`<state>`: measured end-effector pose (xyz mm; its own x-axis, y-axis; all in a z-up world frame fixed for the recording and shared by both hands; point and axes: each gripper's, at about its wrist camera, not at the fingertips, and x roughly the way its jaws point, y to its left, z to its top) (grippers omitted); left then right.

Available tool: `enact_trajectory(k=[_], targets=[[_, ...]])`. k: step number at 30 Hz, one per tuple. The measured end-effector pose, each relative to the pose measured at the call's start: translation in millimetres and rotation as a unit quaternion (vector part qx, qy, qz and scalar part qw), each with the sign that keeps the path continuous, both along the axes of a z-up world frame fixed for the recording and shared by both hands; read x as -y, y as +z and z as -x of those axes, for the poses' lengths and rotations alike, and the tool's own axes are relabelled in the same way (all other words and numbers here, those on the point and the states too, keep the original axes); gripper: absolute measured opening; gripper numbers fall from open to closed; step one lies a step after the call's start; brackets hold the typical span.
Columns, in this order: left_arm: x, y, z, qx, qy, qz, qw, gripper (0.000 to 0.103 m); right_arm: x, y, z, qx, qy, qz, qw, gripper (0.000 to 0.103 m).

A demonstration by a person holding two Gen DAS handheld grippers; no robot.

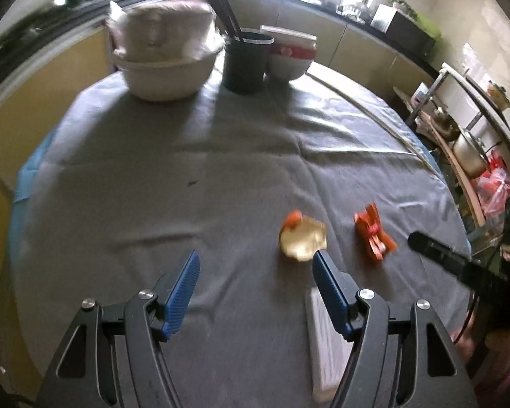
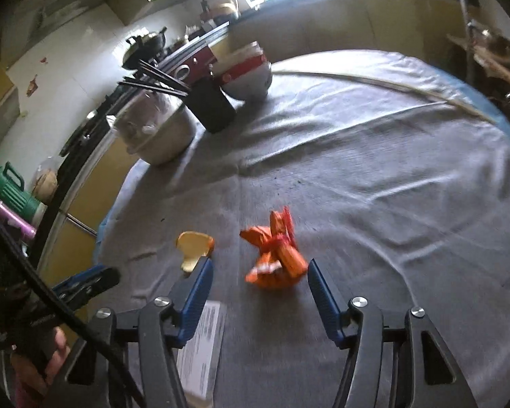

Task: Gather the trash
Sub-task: 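Grasp the orange peel with left tool while right tool grasps the orange snack bag, then carry the peel with left tool while right tool carries the snack bag to the basket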

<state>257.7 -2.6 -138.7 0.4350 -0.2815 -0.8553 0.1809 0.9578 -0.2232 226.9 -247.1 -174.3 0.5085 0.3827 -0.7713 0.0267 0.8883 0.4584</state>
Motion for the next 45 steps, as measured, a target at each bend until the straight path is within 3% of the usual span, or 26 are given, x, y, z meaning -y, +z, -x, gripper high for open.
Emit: enact_trajectory(k=[5, 8, 11, 13, 17, 26, 35, 45], targets=[[18, -23, -32, -0.03, -0.003, 0.002, 0.9995, 0.069, -10, -20, -27, -0.027, 0.014, 0.019, 0.999, 0.053], [27, -33, -39, -0.043, -0.015, 0.014, 0.9989, 0.056, -18, -30, -36, -0.042, 0.031, 0.023, 0.998, 0.042], [38, -44, -42, -0.059, -0.026, 0.012, 0.9979, 0.039, -28, -38, -37, -0.044, 0.046, 0.053, 0.997, 0.039], [44, -53, -42, -0.071, -0.03, 0.003, 0.997, 0.016, -28, -38, -34, -0.03, 0.046, 0.055, 0.997, 0.037], [42, -49, -36, -0.061, -0.021, 0.003, 0.9979, 0.008, -19, -31, -18, -0.012, 0.036, 0.045, 0.998, 0.035], [28, 3, 19, 0.017, -0.006, 0.002, 0.9998, 0.006, 14, 16, 53, 0.052, 0.007, -0.004, 0.999, 0.035], [34, 71, 99, 0.107, -0.019, 0.043, 0.9932, 0.006, 29, 58, 142, 0.122, -0.022, 0.006, 0.992, 0.035], [71, 92, 156, 0.126, -0.074, 0.077, 0.9862, 0.006, 68, 72, 213, 0.151, -0.067, 0.009, 0.986, 0.035]])
